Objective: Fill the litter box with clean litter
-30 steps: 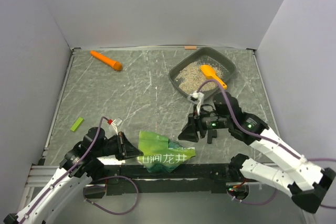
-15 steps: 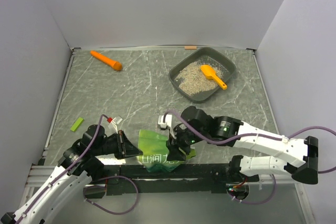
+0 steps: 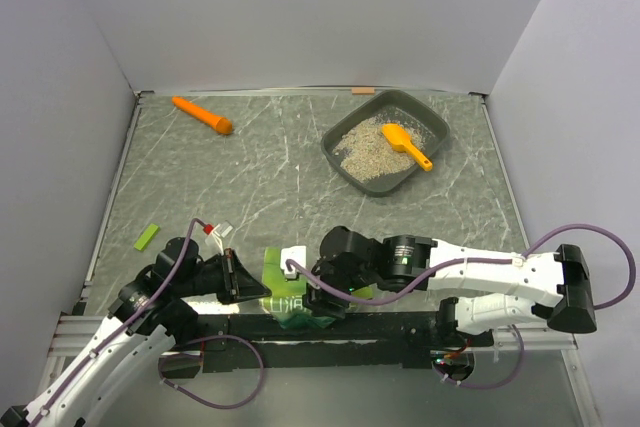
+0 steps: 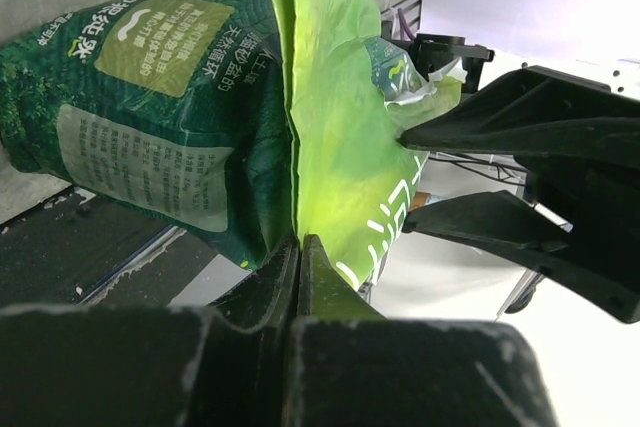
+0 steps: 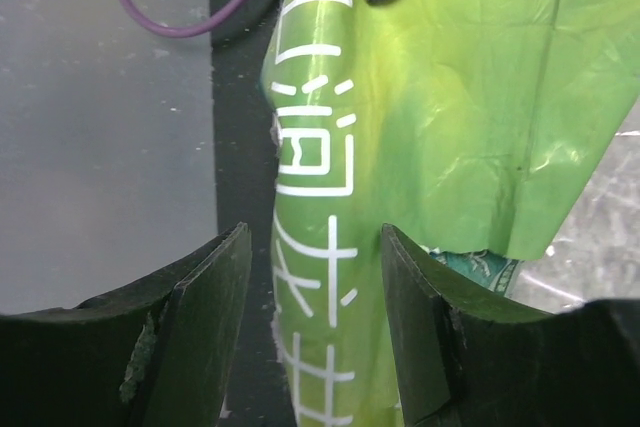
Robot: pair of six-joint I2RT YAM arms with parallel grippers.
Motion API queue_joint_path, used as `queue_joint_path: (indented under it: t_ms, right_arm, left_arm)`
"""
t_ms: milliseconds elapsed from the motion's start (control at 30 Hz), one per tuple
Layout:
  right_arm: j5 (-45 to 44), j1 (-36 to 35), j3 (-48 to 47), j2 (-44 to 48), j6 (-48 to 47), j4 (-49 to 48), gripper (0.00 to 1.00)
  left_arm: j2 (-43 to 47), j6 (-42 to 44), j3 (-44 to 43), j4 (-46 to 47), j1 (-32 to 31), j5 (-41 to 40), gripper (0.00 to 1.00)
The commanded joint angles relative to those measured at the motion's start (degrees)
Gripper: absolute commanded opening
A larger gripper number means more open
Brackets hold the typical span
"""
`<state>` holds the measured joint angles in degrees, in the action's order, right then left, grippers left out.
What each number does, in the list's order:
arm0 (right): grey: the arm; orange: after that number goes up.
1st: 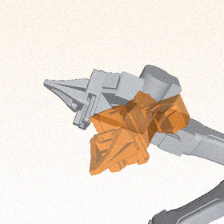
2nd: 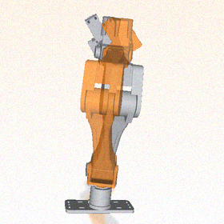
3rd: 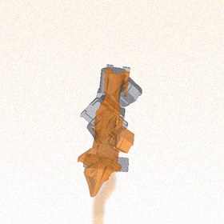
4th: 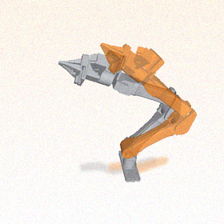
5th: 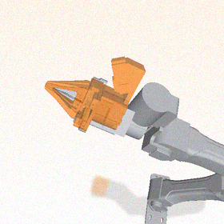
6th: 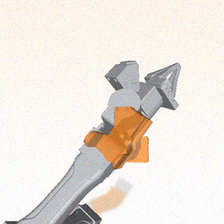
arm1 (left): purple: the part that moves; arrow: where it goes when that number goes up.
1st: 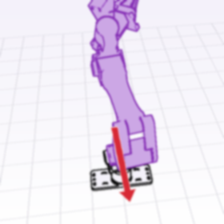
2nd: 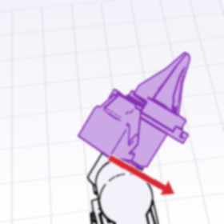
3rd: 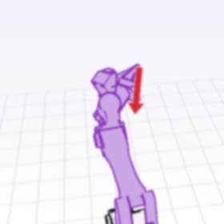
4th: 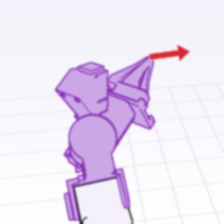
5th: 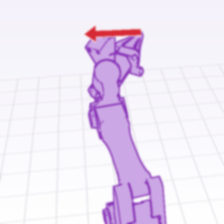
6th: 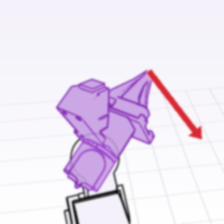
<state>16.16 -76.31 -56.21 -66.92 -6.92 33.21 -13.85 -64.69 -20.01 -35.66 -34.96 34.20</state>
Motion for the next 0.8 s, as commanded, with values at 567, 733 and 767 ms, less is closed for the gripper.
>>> queue_joint_path:
  t_ms: [567,733,767]
  right_arm:
    - [-7.4,-3.1,5.9,-0.1,-0.8,0.3,0.00]
    - [-7.1,-3.1,5.7,0.6,-0.1,1.4,0.00]
    - [-6.7,-3.1,5.7,0.6,0.0,1.7,0.00]
  left_arm:
    - [-1.0,-2.2,-4.9,-4.9,0.1,0.3,0.01]
    - [-5.5,11.7,-19.2,-13.5,0.2,-11.6,0.07]
    - [-6.4,14.0,-21.7,-15.5,0.1,-13.5,0.17]
